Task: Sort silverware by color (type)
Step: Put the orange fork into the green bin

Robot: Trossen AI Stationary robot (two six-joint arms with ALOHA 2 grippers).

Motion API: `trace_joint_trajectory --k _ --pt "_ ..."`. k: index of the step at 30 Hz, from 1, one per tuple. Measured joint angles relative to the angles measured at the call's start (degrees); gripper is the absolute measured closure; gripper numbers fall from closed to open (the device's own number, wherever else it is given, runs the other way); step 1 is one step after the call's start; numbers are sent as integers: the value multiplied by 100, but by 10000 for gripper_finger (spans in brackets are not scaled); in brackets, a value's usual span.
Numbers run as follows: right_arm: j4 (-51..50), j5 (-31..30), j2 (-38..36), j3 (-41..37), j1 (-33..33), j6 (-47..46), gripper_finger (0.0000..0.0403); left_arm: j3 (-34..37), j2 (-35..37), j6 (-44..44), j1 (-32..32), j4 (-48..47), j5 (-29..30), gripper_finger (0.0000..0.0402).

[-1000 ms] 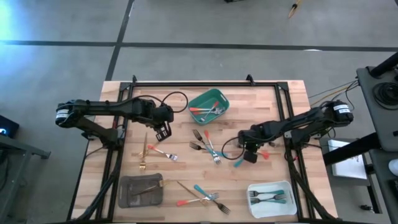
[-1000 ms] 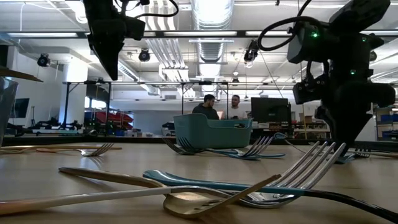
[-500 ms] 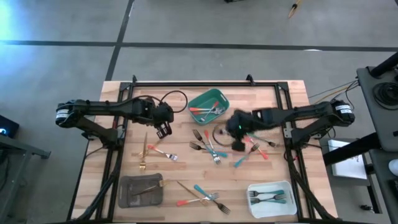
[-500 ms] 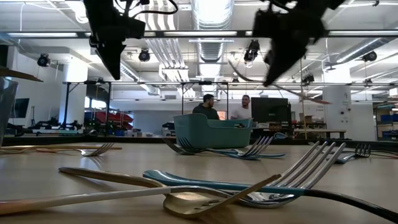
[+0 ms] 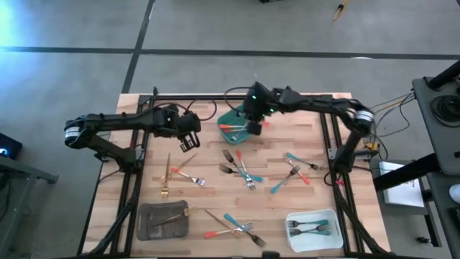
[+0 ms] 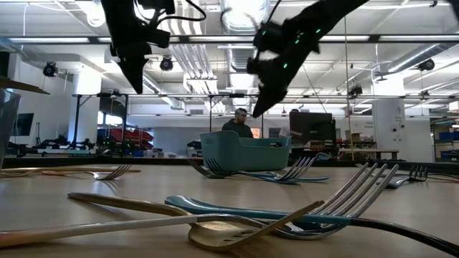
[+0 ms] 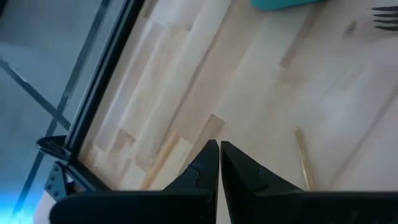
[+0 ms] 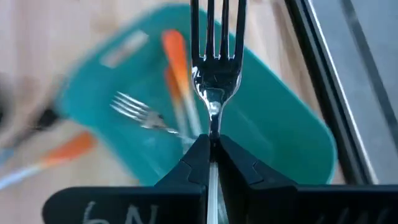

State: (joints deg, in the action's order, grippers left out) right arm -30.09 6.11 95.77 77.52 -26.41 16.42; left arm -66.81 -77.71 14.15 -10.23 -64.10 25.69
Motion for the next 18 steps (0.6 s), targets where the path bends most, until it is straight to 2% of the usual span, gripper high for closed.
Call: trace_joint_trajectory --k 5,8,13,18 --pt "-992 40 977 945 -292 554 393 6 0 -170 -240 -6 74 401" --pt "-1533 57 1350 1308 -414 581 391 22 0 -357 -382 -18 163 401" --pt "-1591 696 1503 1544 -535 227 361 22 2 -519 -631 16 240 401" --pt "-1597 743 1433 1587 -536 249 321 22 2 -616 -790 112 240 401"
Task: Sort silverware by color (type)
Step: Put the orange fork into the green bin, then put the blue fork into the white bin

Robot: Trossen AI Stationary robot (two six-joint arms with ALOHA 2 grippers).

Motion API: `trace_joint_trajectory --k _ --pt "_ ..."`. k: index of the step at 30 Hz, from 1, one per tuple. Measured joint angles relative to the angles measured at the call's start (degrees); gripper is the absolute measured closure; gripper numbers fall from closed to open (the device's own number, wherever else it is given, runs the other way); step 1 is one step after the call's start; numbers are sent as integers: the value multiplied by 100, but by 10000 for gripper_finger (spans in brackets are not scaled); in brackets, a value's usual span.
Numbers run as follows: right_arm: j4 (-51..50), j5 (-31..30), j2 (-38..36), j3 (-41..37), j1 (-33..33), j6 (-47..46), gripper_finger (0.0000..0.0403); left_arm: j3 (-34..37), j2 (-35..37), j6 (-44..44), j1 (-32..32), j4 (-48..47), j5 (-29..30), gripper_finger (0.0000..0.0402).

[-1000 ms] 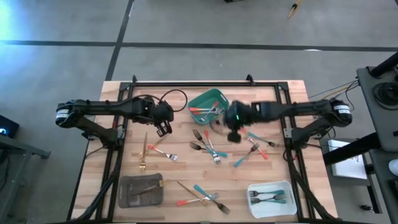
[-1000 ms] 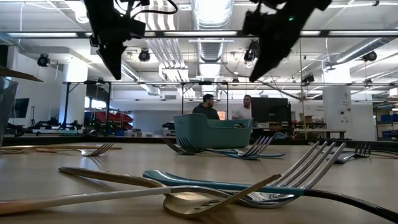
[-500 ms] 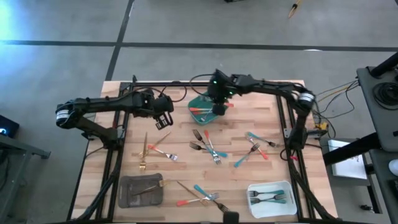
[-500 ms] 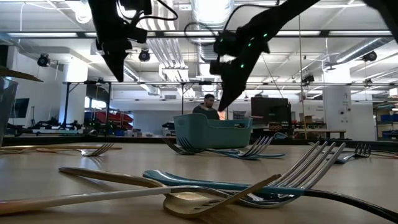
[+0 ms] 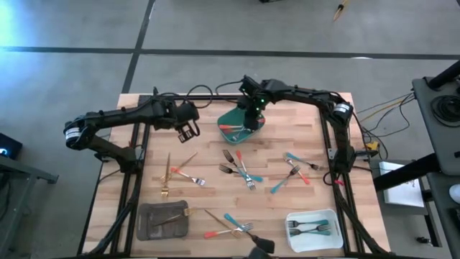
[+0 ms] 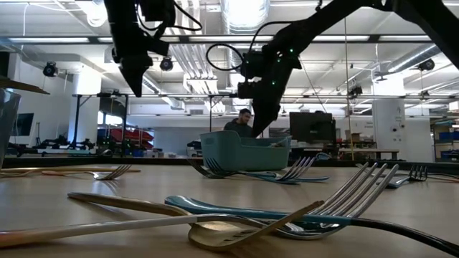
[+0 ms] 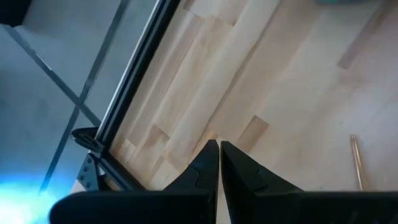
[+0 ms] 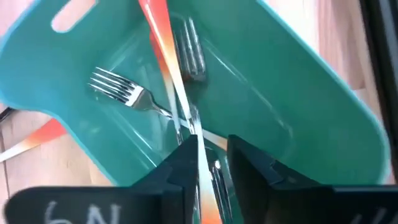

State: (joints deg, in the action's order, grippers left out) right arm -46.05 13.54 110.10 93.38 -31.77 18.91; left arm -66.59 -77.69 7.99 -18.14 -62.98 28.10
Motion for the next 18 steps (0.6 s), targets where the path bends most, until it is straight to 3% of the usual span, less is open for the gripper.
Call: trace_joint_trajectory --k 4,8,12,15,18 --pt "-414 12 -242 0 2 -169 301 0 0 49 -95 83 -4 401" --pt "-1799 58 -594 -11 11 -229 303 -2 2 346 -111 88 -8 401" --pt "-2865 794 -998 -209 11 -424 315 -2 2 782 -111 146 -11 402" --pt "-2973 1387 -1375 -639 52 -505 323 -4 2 1091 -111 167 -13 401" --pt "-2741 1460 -1850 -1359 155 -791 327 -5 2 1317 -111 174 -15 401"
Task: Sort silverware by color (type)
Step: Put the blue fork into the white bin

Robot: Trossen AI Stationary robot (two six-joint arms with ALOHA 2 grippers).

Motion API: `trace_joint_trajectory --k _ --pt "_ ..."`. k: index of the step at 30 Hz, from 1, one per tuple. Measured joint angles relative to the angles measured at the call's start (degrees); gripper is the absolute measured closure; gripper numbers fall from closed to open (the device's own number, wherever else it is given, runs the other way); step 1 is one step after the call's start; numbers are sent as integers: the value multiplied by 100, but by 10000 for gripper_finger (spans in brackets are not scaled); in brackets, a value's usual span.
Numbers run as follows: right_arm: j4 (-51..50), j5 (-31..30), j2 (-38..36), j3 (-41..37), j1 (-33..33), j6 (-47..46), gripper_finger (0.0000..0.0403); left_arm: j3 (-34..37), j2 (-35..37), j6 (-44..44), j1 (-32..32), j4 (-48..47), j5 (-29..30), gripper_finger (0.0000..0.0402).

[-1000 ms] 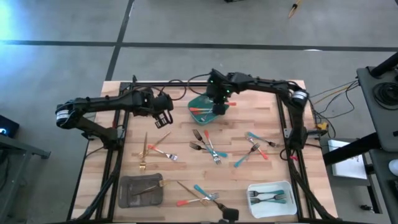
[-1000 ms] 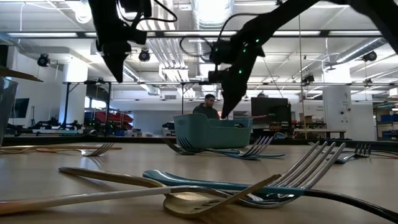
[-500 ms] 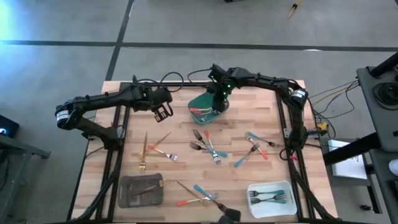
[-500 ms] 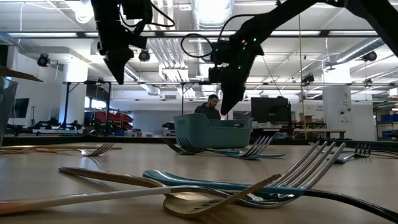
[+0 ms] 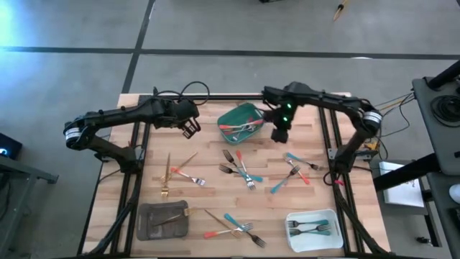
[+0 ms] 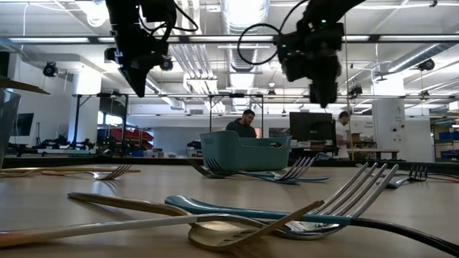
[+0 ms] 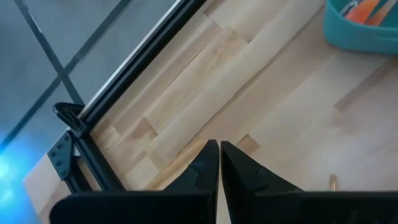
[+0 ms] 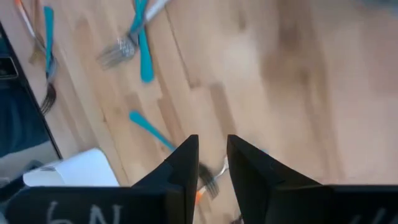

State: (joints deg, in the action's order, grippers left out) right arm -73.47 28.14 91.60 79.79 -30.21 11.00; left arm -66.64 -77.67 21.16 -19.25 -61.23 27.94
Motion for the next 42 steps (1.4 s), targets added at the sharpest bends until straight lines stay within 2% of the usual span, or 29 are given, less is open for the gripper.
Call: trace_joint_trajectory --k 9,10,14,17,25,33,42 --pt "1033 -10 -1317 -2290 513 -1165 327 -6 0 307 2 89 -9 401" --pt "1101 -11 -1425 -2469 610 -1033 329 -6 0 298 2 121 -9 401" --pt "1321 -9 -1843 -3125 1075 641 338 -6 0 71 2 319 -15 401" --pt "1632 -11 -2052 -3538 1425 1455 343 -6 2 54 5 419 -33 401" --pt "2219 -135 -2076 -3648 2074 2144 344 -6 2 246 9 472 -443 401" --pt "3290 -579 -1626 -3772 2468 1605 344 -6 2 75 35 470 -509 401" --pt "3358 -757 -949 -3782 2692 1862 344 -6 2 -456 35 466 -509 401"
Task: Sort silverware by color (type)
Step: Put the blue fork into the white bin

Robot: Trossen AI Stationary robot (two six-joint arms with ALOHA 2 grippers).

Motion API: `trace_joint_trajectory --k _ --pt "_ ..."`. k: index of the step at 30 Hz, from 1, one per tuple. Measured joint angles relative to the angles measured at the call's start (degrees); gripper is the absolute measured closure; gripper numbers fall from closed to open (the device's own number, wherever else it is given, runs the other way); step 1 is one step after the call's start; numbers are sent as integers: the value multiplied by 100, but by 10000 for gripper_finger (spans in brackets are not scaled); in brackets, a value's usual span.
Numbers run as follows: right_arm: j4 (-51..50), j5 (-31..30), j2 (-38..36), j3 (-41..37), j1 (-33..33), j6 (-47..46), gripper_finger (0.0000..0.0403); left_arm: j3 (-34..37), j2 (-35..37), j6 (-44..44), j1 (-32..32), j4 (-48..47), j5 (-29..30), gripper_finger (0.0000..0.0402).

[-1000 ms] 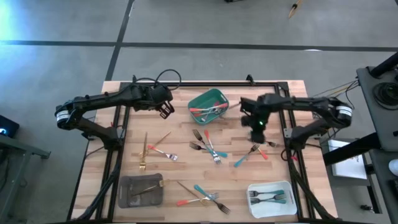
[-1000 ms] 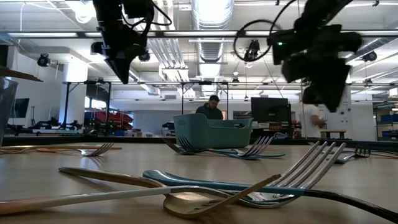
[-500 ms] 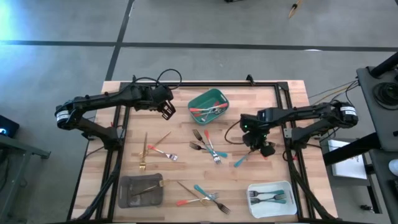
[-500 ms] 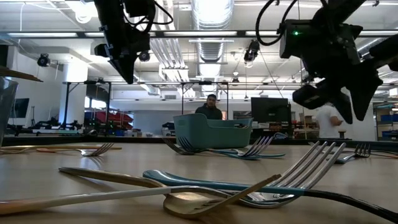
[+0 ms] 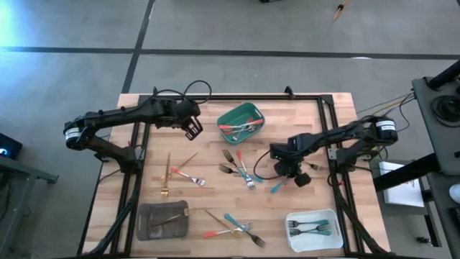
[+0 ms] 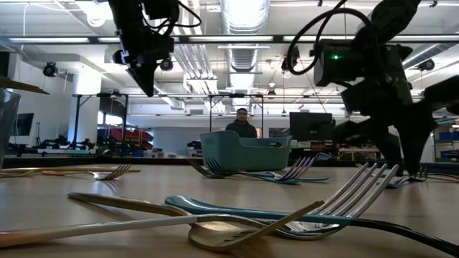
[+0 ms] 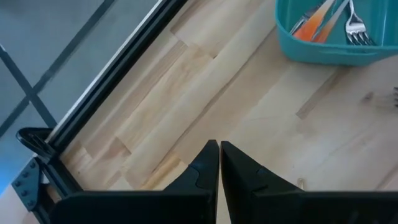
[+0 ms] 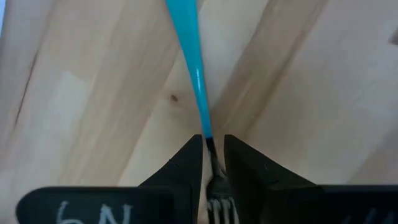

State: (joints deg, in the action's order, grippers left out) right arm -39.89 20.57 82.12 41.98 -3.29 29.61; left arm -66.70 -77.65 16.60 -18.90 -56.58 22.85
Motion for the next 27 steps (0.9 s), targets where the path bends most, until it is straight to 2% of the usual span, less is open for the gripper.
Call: trace_joint_trajectory --k 11,18,23,27 --pt "101 -562 523 17 202 237 347 0 0 -377 0 58 7 401" --pt "148 -739 678 13 202 128 388 7 0 -406 0 111 11 401" --pt "72 -524 388 13 188 -266 392 7 2 -400 0 171 13 401" --pt "-134 -391 -260 -32 191 -657 393 7 0 -393 0 173 13 401"
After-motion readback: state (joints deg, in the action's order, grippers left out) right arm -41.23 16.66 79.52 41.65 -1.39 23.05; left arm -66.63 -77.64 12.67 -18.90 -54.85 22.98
